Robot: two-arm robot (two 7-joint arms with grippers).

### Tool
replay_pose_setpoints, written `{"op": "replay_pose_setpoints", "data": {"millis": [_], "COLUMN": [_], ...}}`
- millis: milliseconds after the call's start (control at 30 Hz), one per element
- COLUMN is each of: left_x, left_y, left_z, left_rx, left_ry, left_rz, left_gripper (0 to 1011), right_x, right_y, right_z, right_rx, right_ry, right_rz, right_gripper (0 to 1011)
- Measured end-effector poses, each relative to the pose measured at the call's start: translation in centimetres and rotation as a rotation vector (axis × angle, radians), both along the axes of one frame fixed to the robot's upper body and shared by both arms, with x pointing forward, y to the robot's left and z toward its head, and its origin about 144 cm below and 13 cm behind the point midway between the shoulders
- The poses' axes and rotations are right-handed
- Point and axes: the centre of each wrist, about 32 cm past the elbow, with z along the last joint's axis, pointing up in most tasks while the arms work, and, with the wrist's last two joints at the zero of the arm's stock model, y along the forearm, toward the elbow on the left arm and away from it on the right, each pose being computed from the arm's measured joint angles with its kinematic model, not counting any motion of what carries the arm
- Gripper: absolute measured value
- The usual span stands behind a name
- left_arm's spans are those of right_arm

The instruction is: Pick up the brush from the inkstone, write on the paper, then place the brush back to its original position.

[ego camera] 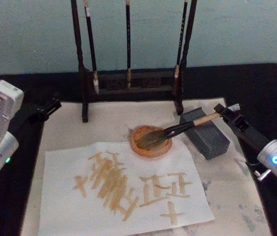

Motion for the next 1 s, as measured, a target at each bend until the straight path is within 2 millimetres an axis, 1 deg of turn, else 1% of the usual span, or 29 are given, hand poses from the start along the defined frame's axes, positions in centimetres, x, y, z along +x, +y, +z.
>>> {"op": "replay_pose_setpoints", "data": {"millis": [233,400,700,1000], "left_x": [0.0,0.0,0.0,0.0], "left_y": [0.0,0.0,0.0,0.0], "left_z": [0.0,0.0,0.0,0.0], "left_rx": [0.000,0.000,0.000,0.000], "left_ry": [0.000,0.000,0.000,0.000], "left_rz": [0.000,0.000,0.000,0.000], "left_gripper": [1002,1002,1002,1002], "right_x": [-0.1,-0.1,-0.7,-1.7], "right_y": [-0.1,-0.2,0.0,0.6], "right_z": [0.0,0.3,2.1,3.8], "right_rx": [0.011,0.016,0.014,0.028], "right_ry": [-0.005,-0.024,-0.091,-0.152], "right_rz": [-0.003,-0.009,0.014,0.047], "right_gripper": [181,172,164,164]}}
